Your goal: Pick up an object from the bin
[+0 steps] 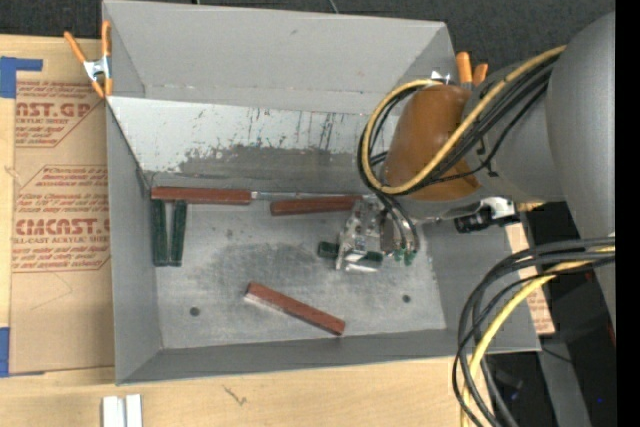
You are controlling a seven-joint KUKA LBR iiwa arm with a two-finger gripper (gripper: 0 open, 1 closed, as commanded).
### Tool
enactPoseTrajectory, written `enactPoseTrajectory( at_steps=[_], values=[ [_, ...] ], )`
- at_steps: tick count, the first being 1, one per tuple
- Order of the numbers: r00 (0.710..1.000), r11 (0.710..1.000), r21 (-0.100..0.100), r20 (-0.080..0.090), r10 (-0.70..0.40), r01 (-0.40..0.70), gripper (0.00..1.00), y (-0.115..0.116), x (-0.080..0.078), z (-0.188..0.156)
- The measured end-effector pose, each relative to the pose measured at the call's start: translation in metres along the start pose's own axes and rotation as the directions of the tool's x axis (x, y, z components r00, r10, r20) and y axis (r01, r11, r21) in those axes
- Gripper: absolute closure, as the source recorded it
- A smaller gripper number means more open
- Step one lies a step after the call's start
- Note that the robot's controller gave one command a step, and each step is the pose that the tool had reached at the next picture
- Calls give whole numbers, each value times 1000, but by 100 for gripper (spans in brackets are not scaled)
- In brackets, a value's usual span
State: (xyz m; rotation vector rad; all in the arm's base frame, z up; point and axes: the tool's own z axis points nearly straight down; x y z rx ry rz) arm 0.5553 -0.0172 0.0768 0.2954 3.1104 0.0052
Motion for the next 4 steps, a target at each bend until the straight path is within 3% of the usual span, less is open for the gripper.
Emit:
enactPoseTrajectory(
  at_steps=[2,3,4],
  values=[
    [1000,1000,1,-4,0,0,100,0,1,-3],
    [1000,1000,4,-22,-1,1,100,-1,5,-18],
    [1000,1000,3,-16,0,0,100,0,2,-37]
  ],
)
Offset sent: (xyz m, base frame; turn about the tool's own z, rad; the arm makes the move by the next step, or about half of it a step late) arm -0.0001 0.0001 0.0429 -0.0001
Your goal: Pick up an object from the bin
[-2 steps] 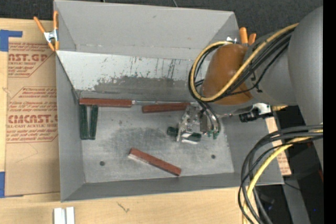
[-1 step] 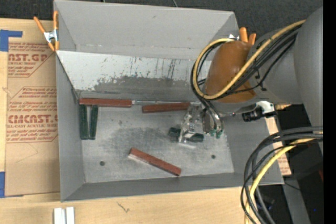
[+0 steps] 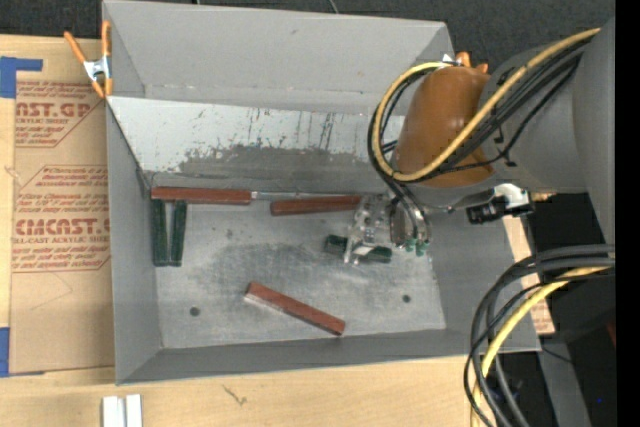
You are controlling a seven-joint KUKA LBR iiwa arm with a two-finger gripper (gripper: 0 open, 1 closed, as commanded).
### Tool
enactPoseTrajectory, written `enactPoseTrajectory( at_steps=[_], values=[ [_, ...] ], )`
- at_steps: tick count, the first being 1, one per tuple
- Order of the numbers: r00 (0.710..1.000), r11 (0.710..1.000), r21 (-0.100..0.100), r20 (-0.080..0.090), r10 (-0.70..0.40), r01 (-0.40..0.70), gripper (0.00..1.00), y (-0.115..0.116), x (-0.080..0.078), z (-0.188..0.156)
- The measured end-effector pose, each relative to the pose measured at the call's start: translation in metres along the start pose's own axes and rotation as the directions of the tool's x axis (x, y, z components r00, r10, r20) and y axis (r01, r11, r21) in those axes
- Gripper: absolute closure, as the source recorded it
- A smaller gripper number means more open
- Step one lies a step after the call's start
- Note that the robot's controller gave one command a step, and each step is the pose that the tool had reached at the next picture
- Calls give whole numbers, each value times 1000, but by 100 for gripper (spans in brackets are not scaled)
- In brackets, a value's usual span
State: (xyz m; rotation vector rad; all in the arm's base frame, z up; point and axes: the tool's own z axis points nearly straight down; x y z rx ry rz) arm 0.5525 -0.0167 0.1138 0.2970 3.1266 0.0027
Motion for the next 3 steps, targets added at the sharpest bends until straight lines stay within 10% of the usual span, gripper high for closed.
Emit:
enactPoseTrajectory(
  at_steps=[3],
  values=[
    [1000,1000,0,-1,-1,1,100,1,0,-34]
  ],
)
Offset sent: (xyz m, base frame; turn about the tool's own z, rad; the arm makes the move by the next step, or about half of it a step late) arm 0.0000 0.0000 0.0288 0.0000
